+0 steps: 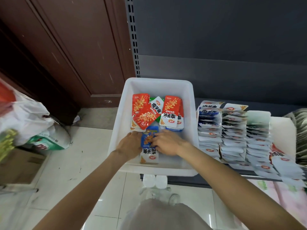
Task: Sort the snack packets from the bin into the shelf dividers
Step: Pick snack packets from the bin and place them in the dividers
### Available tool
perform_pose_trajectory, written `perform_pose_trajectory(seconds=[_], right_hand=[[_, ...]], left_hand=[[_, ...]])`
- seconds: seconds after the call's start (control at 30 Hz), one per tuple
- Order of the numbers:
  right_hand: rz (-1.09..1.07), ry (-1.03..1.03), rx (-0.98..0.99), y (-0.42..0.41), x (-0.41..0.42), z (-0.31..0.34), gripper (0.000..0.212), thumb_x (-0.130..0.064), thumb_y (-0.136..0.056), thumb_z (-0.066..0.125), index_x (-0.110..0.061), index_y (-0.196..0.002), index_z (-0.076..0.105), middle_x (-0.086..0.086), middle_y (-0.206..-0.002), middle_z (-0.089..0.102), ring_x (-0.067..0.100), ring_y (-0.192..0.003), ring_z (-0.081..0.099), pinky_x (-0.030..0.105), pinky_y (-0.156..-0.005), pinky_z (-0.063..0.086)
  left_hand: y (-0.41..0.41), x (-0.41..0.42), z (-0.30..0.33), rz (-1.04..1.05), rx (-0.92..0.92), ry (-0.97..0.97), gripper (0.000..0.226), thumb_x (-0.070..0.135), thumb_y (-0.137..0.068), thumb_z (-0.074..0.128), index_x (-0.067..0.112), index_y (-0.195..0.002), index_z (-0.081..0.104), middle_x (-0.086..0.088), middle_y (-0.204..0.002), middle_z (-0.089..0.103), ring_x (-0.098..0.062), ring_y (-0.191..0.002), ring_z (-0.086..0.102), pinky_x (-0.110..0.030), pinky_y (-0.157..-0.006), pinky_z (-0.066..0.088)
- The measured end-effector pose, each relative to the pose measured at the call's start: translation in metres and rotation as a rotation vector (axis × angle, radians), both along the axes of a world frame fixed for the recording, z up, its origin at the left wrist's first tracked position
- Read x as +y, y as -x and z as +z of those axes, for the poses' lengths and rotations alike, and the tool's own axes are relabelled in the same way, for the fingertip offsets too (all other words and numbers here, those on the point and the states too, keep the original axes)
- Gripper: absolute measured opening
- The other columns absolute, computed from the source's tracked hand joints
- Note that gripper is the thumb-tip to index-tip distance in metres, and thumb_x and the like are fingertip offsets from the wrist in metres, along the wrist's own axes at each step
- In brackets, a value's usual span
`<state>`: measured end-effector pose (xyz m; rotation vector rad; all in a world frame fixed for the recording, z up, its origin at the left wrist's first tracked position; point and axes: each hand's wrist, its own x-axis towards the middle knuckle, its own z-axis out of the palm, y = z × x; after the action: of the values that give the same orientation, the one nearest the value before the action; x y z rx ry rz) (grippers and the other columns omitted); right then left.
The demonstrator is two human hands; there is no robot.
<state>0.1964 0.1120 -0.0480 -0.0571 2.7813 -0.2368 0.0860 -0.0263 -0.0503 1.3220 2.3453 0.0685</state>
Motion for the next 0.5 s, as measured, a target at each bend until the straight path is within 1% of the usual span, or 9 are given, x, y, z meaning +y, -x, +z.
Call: perform_pose_trajectory(seconds=[0.03,0.07,0.13,0.2,0.27,0.37,0.43,0.47,0.5], right_hand=[[-0.044,0.005,-0.006,-0.006,0.004,0.001,0.027,-0.026,-0.094,0.047,-0.022,-0.113,0.066,-0.003,-0.119,0.064,0.022,-0.11,0.056,0.037,-0.09,0.043],[-0.101,0.028,-0.014,-0.01,0.007,0.002,0.025,-0.027,-0.094,0.049,-0.021,-0.112,0.066,-0.001,-0.114,0.065,0.023,-0.105,0.059,0.037,-0.084,0.047],[-0.217,0.072,0.011,-0.016,0.009,0.006,0.028,-0.02,-0.092,0.055,-0.019,-0.119,0.062,0.002,-0.12,0.061,0.024,-0.107,0.057,0.034,-0.078,0.048],[-0.336,0.087,0.031,-0.016,0.006,0.009,0.041,-0.01,-0.09,0.058,-0.015,-0.13,0.052,0.007,-0.128,0.052,0.027,-0.112,0.053,0.036,-0.08,0.046],[-0.473,0.089,0.016,-0.013,0.001,0.007,0.045,-0.007,-0.088,0.059,-0.009,-0.132,0.046,0.013,-0.127,0.049,0.029,-0.11,0.054,0.037,-0.083,0.047],[-0.646,0.19,0.003,-0.01,-0.009,0.001,0.038,-0.007,-0.087,0.061,-0.003,-0.123,0.052,0.015,-0.123,0.053,0.029,-0.108,0.055,0.031,-0.083,0.046],[-0.711,0.261,0.013,-0.009,-0.014,-0.003,0.037,-0.004,-0.086,0.061,-0.003,-0.123,0.055,0.015,-0.124,0.052,0.029,-0.109,0.054,0.028,-0.081,0.044],[-0.722,0.272,0.008,-0.009,-0.015,-0.004,0.038,-0.004,-0.086,0.062,-0.003,-0.123,0.055,0.015,-0.125,0.051,0.029,-0.109,0.054,0.028,-0.079,0.044],[-0.72,0.28,-0.009,-0.008,-0.015,-0.003,0.04,-0.005,-0.085,0.063,-0.004,-0.124,0.055,0.015,-0.125,0.053,0.028,-0.109,0.055,0.027,-0.079,0.043]], left_hand=[[-0.001,0.003,-0.003,-0.03,-0.028,0.003,0.04,0.022,-0.087,0.057,0.017,-0.126,0.048,-0.002,-0.124,0.053,-0.021,-0.115,0.052,-0.03,-0.093,0.046],[-0.002,0.006,-0.005,-0.07,-0.052,0.035,0.045,0.024,-0.087,0.06,0.018,-0.129,0.047,-0.002,-0.127,0.051,-0.021,-0.118,0.049,-0.03,-0.095,0.046],[-0.008,0.014,-0.008,-0.11,-0.089,0.078,0.052,0.031,-0.087,0.063,0.017,-0.134,0.046,-0.003,-0.132,0.047,-0.021,-0.123,0.044,-0.033,-0.1,0.043],[-0.013,0.02,-0.008,-0.107,-0.082,0.05,0.052,0.035,-0.088,0.062,0.017,-0.134,0.046,-0.005,-0.131,0.047,-0.021,-0.122,0.043,-0.032,-0.101,0.041],[-0.015,0.028,-0.009,-0.073,-0.06,0.03,0.054,0.038,-0.088,0.061,0.016,-0.134,0.043,-0.007,-0.128,0.048,-0.022,-0.12,0.044,-0.032,-0.098,0.039],[-0.017,0.036,-0.015,-0.059,-0.077,0.031,0.056,0.044,-0.084,0.063,0.021,-0.131,0.046,-0.006,-0.128,0.049,-0.027,-0.121,0.04,-0.034,-0.096,0.037],[-0.019,0.038,-0.021,-0.045,-0.121,0.033,0.062,0.051,-0.075,0.067,0.025,-0.128,0.048,-0.003,-0.126,0.049,-0.028,-0.119,0.041,-0.032,-0.094,0.037],[-0.017,0.038,-0.027,-0.009,-0.15,0.029,0.069,0.049,-0.07,0.071,0.024,-0.128,0.046,-0.003,-0.124,0.049,-0.027,-0.117,0.044,-0.032,-0.092,0.039],[-0.014,0.038,-0.032,0.044,-0.19,0.013,0.075,0.043,-0.065,0.076,0.022,-0.129,0.043,-0.003,-0.121,0.051,-0.026,-0.114,0.048,-0.031,-0.09,0.043]])
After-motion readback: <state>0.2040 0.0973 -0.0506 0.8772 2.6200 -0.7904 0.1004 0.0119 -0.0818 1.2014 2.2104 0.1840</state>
